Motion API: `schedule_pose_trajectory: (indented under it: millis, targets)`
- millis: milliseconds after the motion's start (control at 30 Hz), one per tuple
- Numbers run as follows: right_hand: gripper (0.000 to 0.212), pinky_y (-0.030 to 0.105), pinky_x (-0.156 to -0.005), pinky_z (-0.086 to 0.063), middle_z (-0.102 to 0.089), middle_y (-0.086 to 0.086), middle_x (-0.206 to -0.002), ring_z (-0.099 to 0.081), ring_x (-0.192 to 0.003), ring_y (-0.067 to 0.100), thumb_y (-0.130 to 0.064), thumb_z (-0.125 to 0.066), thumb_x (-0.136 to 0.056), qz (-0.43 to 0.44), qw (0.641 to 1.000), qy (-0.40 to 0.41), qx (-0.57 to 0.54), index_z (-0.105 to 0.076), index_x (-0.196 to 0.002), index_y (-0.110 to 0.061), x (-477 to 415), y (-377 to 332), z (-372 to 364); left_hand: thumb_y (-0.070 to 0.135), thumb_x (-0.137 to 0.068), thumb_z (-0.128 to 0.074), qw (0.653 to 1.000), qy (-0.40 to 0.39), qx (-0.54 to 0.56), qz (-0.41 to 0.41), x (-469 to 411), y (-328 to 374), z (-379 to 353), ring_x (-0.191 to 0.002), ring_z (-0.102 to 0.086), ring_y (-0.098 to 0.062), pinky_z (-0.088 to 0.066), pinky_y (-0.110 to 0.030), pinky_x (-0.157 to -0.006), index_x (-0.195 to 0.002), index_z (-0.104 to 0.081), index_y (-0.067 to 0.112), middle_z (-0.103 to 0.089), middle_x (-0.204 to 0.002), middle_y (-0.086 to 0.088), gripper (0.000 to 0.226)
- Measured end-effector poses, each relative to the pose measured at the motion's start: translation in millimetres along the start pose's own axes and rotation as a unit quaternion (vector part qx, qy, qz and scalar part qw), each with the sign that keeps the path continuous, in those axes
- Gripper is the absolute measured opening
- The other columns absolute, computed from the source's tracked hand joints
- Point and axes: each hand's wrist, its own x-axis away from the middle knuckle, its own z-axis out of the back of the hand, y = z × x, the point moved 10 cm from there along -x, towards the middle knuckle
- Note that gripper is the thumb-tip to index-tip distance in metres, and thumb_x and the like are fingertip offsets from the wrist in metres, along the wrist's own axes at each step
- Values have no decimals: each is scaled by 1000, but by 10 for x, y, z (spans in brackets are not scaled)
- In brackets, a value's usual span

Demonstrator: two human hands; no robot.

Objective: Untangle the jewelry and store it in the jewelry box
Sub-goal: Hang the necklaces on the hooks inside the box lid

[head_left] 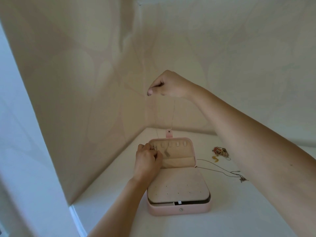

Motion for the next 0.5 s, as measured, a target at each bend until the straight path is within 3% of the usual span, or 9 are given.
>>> schedule_pose_trajectory:
  millis: [100,233,300,500]
  targets:
    - [14,14,-52,-31,-53,-4,-53,-39,-45,1,-24,-66,-86,-3,1000,-22,4,-76,-92,-16,23,55,-76,5,-87,-54,1000,11,3,-8,1,15,14,-78,-36,-21,-29,-24,-67,-52,-54,-2,-35,-62,8,35]
    - [13,21,-72,-41,-70,2,-79,-54,-67,2,-23,-67,-86,-7,1000,-19,7,-76,-92,-16,27,144,-60,6,-86,-54,1000,13,7,-11,-2,-1,-12,-78,-37,-22,-33,-27,-66,-52,-55,-2,-46,-67,0,35]
    - [15,19,-72,-40,-70,1,-85,-55,-73,4,-21,-66,-87,-15,999,-18,23,-76,-95,-13,51,196,-79,6,-87,-54,1000,14,11,-11,-7,-14,-23,-79,-38,-22,-36,-29,-67,-52,-55,-2,-48,-69,-2,35]
    - [15,-1,-64,-37,-67,-9,-84,-54,-68,-12,-16,-69,-85,-37,999,18,-5,-75,-97,-9,184,423,-223,4,-86,-55,999,21,20,-22,-3,2,-19,-78,-39,-24,-37,-31,-67,-49,-52,1,-46,-67,0,36]
